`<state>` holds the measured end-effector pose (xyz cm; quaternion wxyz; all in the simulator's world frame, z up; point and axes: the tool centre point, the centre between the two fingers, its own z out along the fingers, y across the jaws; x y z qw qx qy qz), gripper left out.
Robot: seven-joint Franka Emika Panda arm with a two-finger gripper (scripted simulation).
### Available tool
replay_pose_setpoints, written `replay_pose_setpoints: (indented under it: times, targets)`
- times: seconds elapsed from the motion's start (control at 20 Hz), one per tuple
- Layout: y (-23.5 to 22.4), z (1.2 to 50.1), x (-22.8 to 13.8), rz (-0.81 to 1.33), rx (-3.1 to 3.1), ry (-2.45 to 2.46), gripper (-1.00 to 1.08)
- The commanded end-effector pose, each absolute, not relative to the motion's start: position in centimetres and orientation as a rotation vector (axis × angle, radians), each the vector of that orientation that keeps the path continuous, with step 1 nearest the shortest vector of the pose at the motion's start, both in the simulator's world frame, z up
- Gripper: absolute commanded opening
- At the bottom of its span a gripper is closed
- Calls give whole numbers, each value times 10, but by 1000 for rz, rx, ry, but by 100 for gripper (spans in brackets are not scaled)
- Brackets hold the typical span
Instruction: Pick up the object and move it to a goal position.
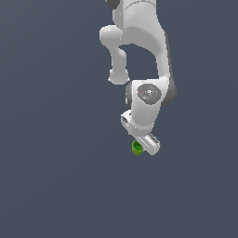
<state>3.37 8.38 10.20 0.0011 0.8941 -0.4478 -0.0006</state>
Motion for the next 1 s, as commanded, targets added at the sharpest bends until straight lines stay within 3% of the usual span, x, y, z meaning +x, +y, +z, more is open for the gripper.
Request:
replay_pose_setpoints:
  times: [0.0,0.95]
  targets:
    - [88,99,35,-1,2773,-1473,100]
    - [97,82,36,0,2696,-1612,100]
